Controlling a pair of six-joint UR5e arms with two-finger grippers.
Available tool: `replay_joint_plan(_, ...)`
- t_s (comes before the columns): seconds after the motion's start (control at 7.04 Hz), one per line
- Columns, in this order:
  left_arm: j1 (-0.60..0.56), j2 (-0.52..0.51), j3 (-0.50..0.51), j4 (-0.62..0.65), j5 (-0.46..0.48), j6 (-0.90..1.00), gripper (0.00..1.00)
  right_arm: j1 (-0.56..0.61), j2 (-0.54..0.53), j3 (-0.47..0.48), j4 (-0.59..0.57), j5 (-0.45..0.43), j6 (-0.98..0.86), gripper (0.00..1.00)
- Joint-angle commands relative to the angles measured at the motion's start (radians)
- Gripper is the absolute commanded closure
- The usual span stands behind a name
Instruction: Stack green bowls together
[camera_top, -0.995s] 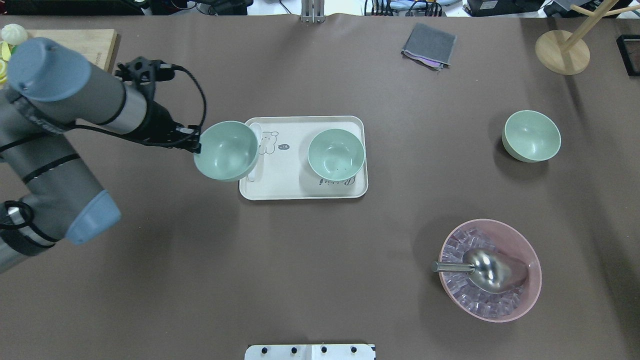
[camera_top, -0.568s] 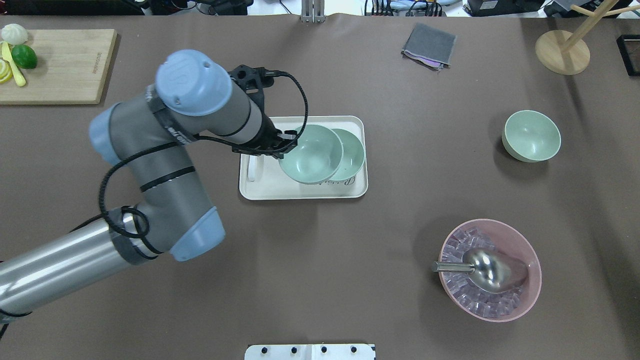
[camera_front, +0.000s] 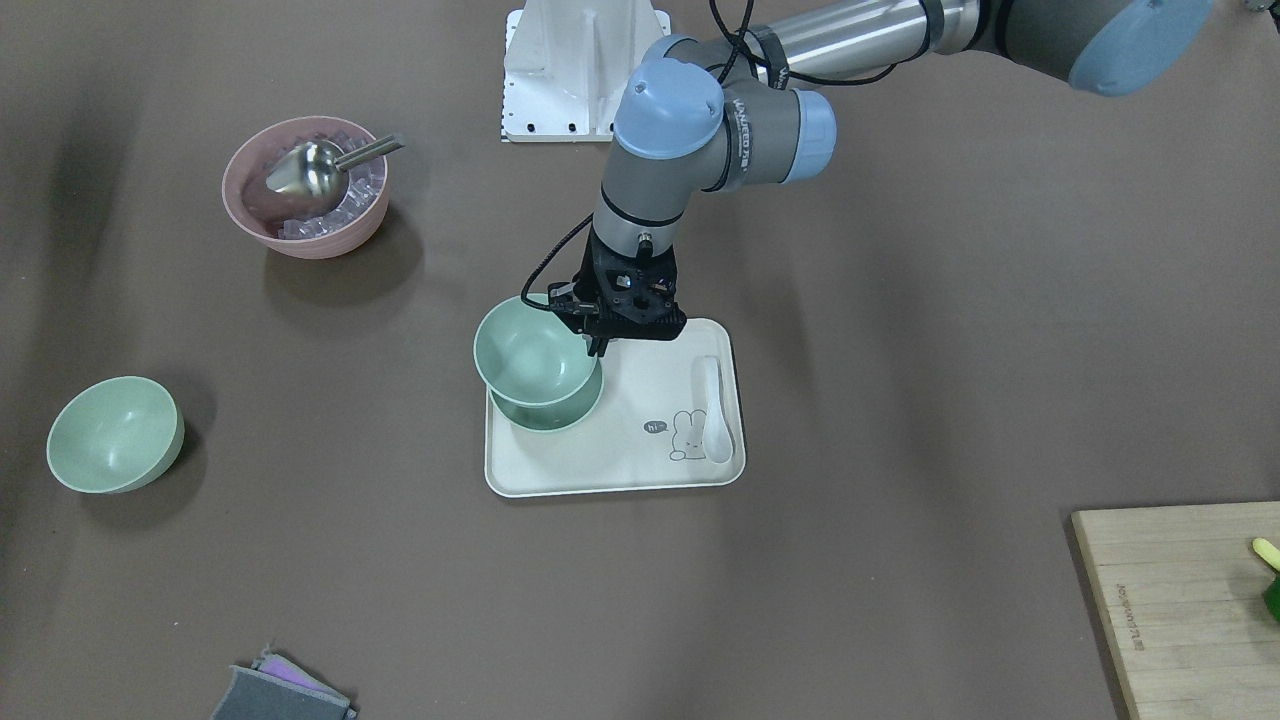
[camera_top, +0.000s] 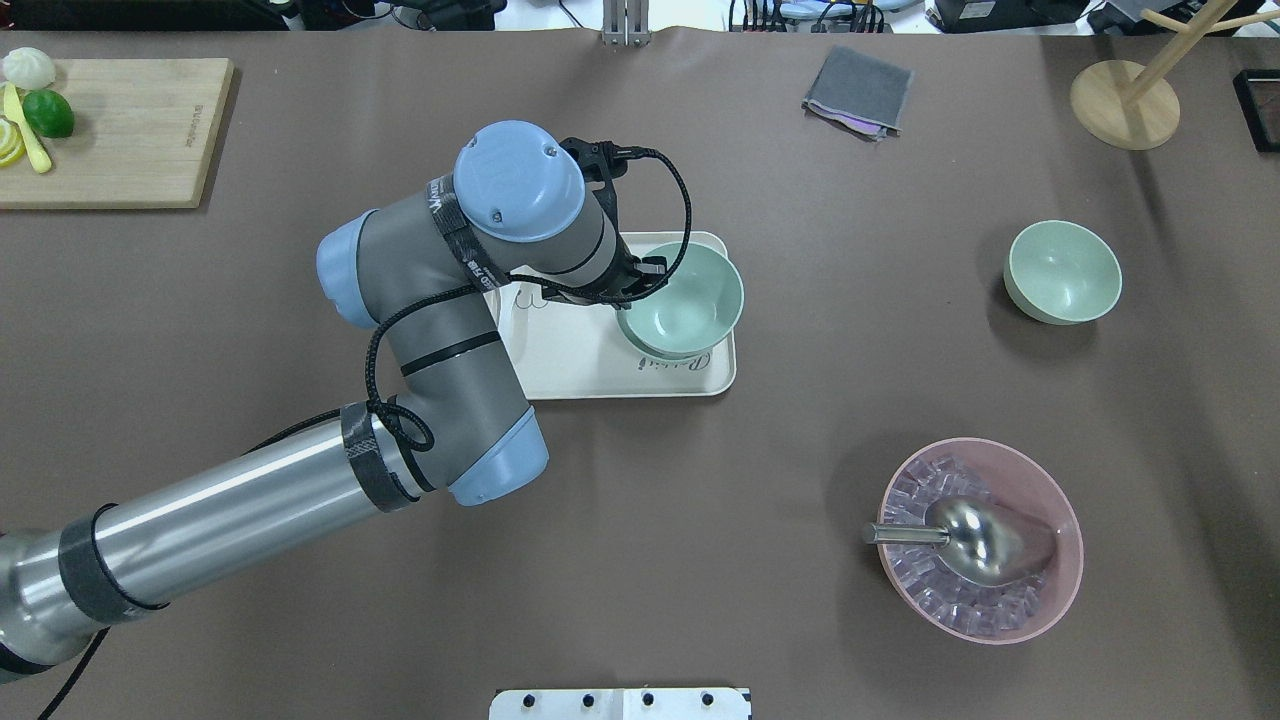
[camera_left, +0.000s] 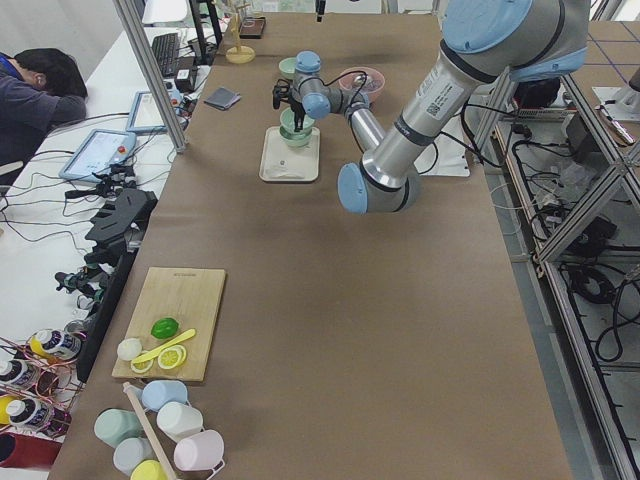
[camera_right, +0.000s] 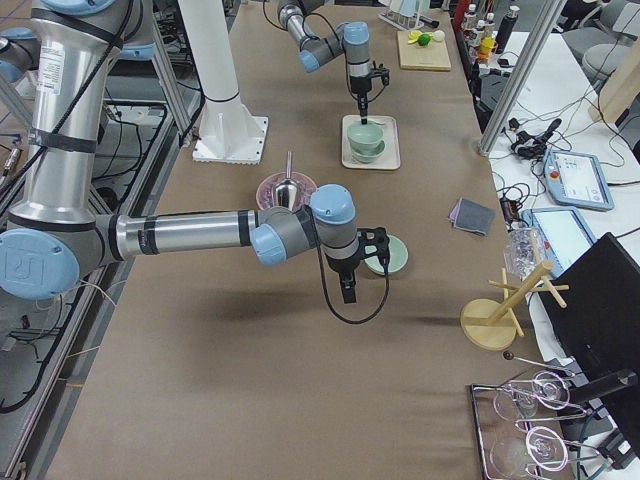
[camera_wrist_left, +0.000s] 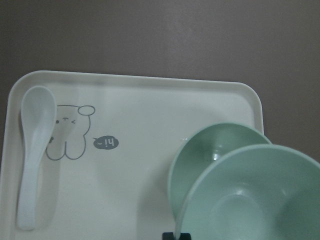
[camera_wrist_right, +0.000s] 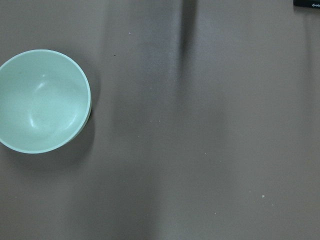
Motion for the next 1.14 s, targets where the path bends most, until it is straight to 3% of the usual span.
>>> replay_joint_plan(0.0,0.002,-0.005,0.026,-0.022,0.004,-0.008,1.0,0.0,0.0,0.0,0.0,0.0,0.0,0.0)
replay_joint_plan(0.99,0.024,-0.002,0.049,-0.025,0.061,-0.008,1.0,0.0,0.0,0.002,0.0,0.002,0.0,0.0)
